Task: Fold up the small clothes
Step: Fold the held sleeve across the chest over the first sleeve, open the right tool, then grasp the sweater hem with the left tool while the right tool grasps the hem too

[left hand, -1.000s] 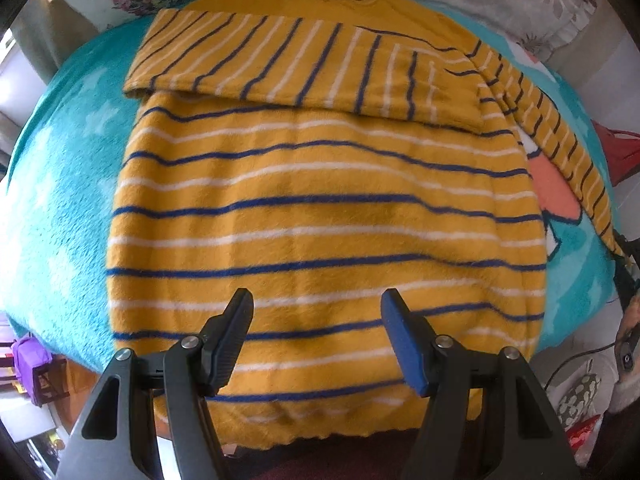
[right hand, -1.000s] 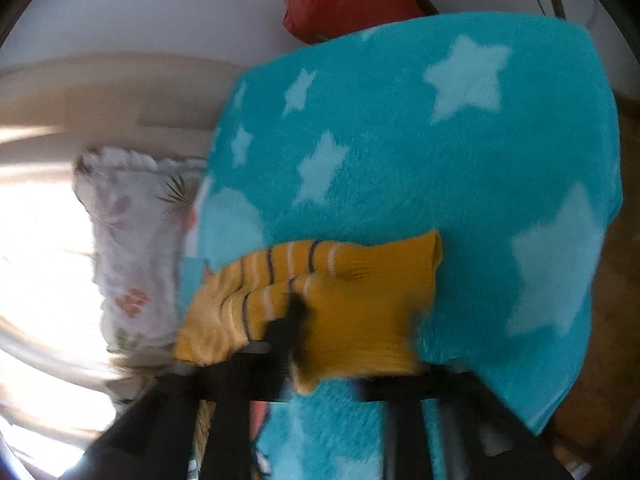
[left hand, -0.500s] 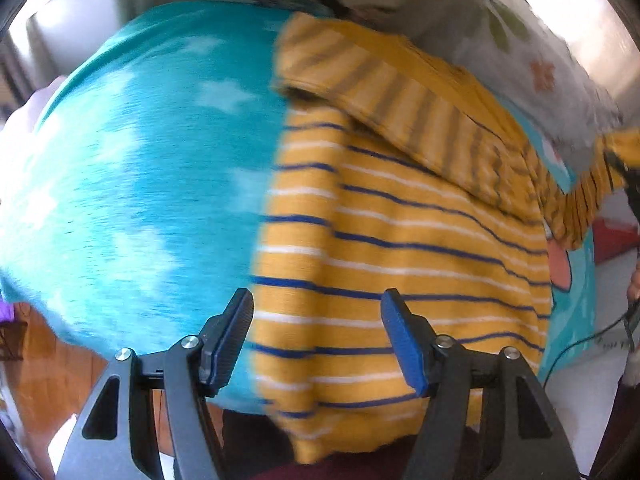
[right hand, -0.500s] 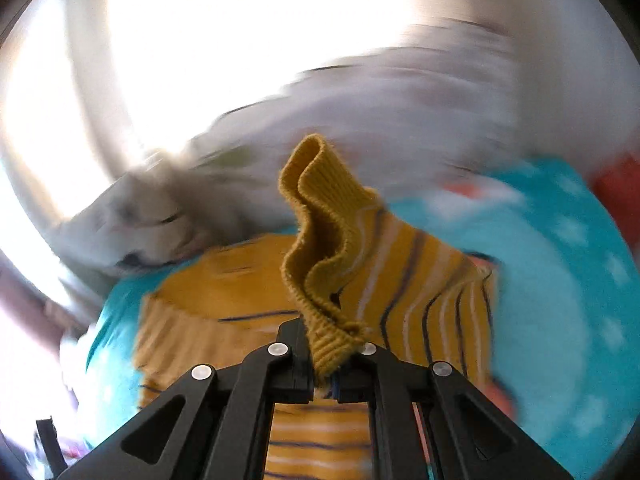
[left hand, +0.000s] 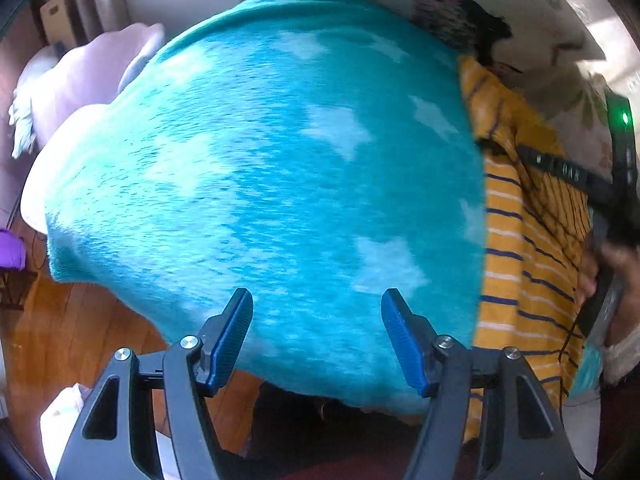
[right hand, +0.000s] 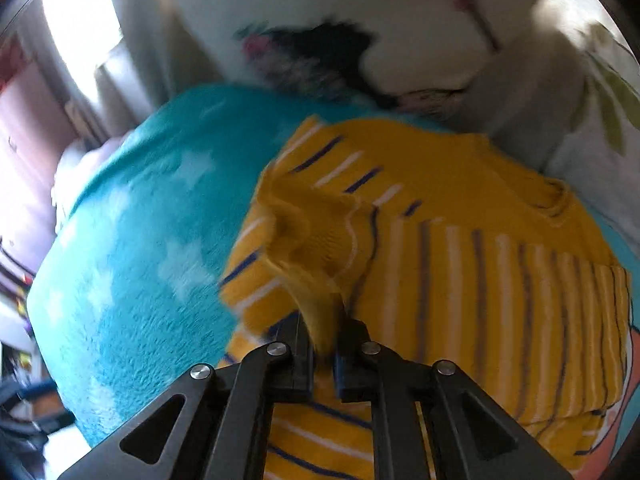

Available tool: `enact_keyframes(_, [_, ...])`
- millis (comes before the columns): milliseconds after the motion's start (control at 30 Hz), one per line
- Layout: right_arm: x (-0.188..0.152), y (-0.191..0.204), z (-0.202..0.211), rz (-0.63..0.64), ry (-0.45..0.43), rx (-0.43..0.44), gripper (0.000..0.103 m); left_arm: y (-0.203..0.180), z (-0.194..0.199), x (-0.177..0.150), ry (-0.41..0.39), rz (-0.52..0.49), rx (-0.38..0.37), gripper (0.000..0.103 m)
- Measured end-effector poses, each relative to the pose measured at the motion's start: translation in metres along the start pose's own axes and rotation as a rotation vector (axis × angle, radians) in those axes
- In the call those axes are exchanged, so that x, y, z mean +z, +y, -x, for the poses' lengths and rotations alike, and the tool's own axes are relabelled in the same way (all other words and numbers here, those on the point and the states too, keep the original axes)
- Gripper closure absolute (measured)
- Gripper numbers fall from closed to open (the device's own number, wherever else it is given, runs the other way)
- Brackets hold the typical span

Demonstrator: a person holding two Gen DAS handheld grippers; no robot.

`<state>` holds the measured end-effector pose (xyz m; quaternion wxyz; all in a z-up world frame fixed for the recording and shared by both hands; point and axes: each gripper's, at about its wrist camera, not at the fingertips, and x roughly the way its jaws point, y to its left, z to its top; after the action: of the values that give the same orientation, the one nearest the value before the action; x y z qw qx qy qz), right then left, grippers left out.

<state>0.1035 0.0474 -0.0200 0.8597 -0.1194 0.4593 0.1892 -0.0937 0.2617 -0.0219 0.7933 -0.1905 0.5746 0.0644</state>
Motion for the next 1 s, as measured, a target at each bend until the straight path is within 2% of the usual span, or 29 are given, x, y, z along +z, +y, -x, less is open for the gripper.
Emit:
enact_keyframes(33, [-0.003, 0.008, -0.001, 0.014, 0.002, -0.002, 0.082, 0.006, -0.002, 0.002, 0.004, 0.006, -0.001, 0.037])
enact_keyframes(167, [-0.013, 0.032, 0.006, 0.038, -0.02, 0.024, 0.04, 0.013, -0.011, 0.01, 0.019, 0.002, -0.012, 0.037])
enact_keyframes(333, [-0.018, 0.062, 0.02, 0.072, -0.03, 0.078, 0.038, 0.004, -0.013, 0.018, 0.01, -0.064, -0.027, 0.036])
enact_keyframes(467, [-0.035, 0.052, 0.028, 0.036, 0.0, 0.057, 0.038, -0.011, -0.017, 0.02, 0.013, -0.099, -0.047, 0.036])
enact_keyframes(700, [-0.077, -0.029, 0.051, -0.203, 0.039, 0.045, 0.038, -0.046, -0.018, 0.014, 0.009, -0.129, -0.067, 0.036])
enact_keyframes(833, [-0.108, -0.079, 0.076, -0.305, 0.009, 0.01, 0.038, -0.068, -0.014, 0.009, 0.005, -0.145, -0.086, 0.035])
enact_keyframes(1000, [-0.151, -0.139, 0.115, -0.416, -0.042, -0.04, 0.038, -0.095, -0.023, -0.005, 0.045, -0.126, -0.138, 0.032])
